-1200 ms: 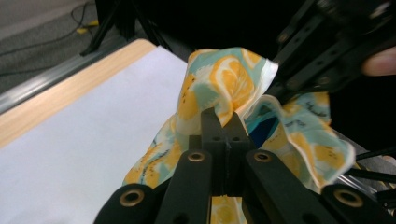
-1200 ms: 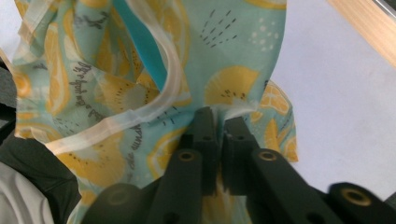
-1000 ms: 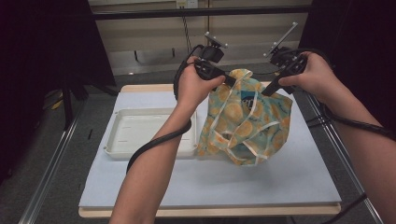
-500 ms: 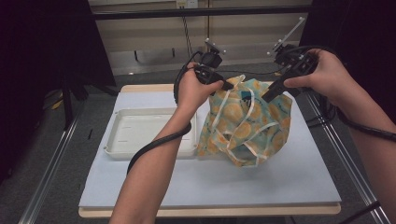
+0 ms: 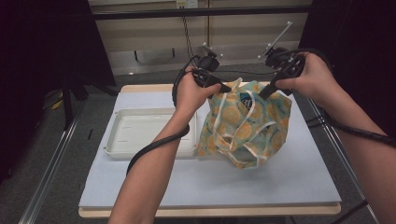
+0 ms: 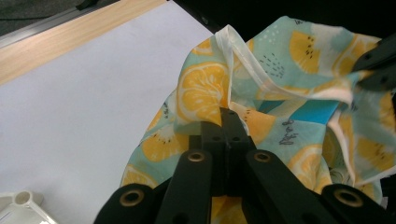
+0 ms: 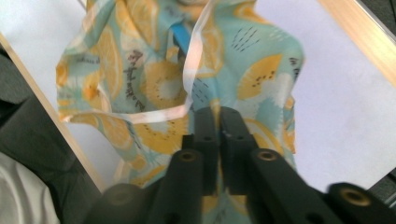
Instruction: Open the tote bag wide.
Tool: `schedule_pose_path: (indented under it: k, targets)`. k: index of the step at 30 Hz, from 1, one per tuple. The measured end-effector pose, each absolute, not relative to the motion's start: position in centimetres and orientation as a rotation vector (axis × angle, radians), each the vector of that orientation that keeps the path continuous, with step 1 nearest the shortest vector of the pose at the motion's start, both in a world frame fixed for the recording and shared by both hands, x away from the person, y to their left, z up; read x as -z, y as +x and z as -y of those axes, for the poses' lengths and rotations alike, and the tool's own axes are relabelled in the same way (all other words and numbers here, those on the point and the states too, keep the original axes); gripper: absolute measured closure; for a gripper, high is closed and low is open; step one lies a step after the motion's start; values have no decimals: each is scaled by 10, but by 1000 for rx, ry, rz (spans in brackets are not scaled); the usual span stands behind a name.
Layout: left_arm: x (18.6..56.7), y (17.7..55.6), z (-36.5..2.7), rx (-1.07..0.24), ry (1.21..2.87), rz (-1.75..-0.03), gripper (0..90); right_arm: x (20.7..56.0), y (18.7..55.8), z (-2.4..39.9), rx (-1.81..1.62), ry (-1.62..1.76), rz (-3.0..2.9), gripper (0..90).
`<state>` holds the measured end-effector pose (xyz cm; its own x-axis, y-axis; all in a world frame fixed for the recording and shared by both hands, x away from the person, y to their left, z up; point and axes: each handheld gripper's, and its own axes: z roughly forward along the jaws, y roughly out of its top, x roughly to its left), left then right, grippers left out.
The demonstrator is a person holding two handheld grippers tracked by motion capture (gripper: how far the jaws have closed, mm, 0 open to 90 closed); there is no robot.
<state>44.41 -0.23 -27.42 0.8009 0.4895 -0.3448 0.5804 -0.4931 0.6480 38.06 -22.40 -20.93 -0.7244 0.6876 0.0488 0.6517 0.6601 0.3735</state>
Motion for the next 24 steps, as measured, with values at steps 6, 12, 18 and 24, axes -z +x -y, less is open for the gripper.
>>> schedule_pose_path:
  k: [6,12,18,24]
  targets:
    - [276,445,1,169,2178,-776,900,187,391,237,-629,1215,-2690,900]
    - [277,446,-3,155,2163,-777,895,200,406,248,-618,1274,-2671,900]
    - [273,449,-9,128,2150,-778,665,237,408,234,-551,1270,-2776,900]
    - [265,445,-22,68,2100,-792,429,242,406,230,-521,1259,-2800,900]
